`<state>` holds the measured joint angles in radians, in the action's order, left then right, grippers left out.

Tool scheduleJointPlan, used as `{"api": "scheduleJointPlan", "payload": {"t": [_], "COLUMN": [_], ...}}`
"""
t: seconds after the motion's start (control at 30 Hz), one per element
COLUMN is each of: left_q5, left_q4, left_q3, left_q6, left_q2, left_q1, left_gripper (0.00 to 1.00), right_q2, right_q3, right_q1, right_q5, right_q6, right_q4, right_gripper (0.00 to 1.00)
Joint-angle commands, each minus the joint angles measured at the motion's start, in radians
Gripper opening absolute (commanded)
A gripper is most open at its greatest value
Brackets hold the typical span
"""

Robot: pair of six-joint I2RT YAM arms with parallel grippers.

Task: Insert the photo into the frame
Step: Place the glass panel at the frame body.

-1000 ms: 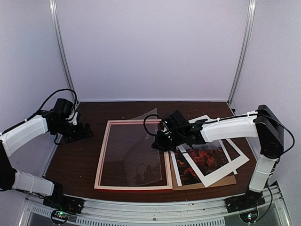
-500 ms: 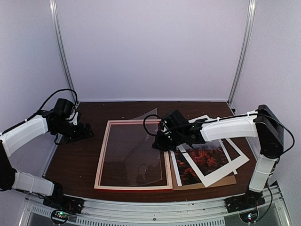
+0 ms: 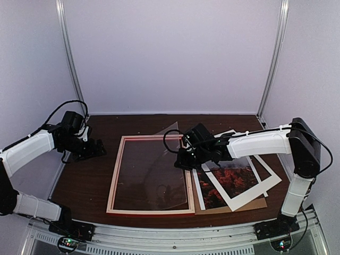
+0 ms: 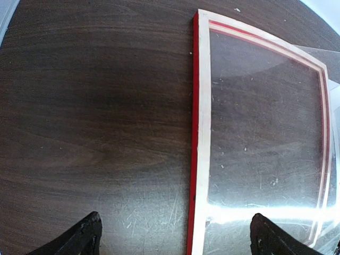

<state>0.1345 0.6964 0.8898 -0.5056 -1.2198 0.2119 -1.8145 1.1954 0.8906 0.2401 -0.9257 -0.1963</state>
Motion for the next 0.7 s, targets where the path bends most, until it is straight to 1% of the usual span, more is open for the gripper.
{"api": "scheduleJointPlan", "payload": {"t": [0.0,0.4,0.67], "left_q5": [0.001,-0.002,0.002], "left_q4": [-0.037,-0.037,-0.052], "left_q3": [0.000,-0.003,-0.019], "left_q6": [0.008,0.009,0.004], "left_q2": [-0.006,-0.009,-0.016], "left_q1": [0.009,0.011,0.023], "left_gripper": [0.98,0.98,0.98], "right_q2": [0.006,-0.015,-0.010], "right_q3": [0.028,0.035,0.040], "right_q1": [-0.006,-0.005,-0.005], "right_q5": [-0.019,0.011,0.047], "right_q6": [0.021,0.018,0.047], "right_q4": [-0.021,0.010,0.046], "right_gripper": [0.00,0.00,0.00]}}
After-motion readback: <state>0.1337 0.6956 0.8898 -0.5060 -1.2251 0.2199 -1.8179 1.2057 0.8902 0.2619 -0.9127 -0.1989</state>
